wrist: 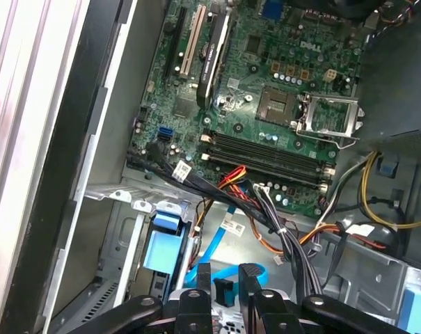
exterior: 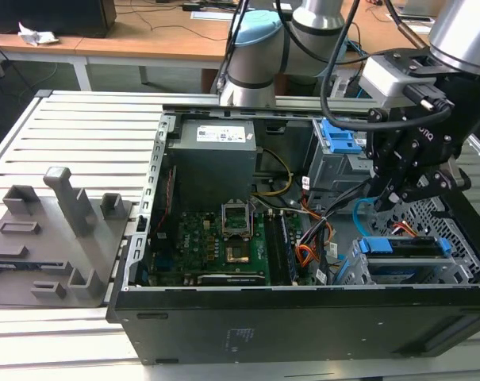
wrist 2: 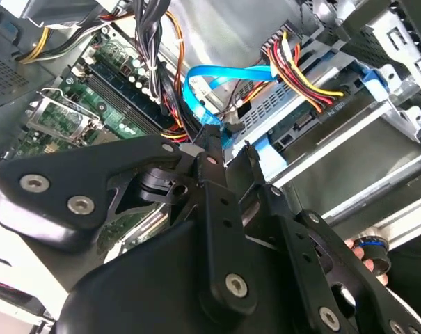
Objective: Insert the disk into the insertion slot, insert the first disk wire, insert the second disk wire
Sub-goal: 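Insert the second disk wire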
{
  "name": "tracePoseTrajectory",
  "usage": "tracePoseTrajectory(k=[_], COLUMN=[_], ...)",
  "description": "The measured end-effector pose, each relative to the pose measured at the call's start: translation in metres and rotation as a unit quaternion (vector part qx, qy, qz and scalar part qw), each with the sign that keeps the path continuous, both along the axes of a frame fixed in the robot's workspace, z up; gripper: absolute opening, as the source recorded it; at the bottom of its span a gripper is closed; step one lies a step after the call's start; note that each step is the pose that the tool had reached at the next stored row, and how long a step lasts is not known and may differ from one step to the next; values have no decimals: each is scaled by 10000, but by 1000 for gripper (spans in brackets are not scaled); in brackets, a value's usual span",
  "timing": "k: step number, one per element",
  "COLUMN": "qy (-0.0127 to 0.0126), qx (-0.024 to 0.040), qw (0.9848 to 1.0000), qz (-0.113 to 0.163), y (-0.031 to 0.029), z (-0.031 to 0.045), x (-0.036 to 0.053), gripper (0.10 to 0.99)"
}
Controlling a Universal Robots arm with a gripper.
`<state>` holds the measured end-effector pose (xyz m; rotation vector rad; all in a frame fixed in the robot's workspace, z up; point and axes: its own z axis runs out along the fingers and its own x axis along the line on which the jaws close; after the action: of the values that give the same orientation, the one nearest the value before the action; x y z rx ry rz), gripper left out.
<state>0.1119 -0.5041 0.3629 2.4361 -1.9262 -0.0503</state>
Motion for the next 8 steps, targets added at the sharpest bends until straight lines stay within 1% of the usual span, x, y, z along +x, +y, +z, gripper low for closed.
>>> tracePoseTrajectory(k=[1,4,6,8], qy=[0,0,0,0], qx=[-6,-13,-13,-13], qw=[10000,10000,10000,10000], qz=[22,38,38,38], y=[1,1,1,1], z=[-24,-32,-32,-32], x=[-1,-3,-3,-4], gripper=[302,290,165,165])
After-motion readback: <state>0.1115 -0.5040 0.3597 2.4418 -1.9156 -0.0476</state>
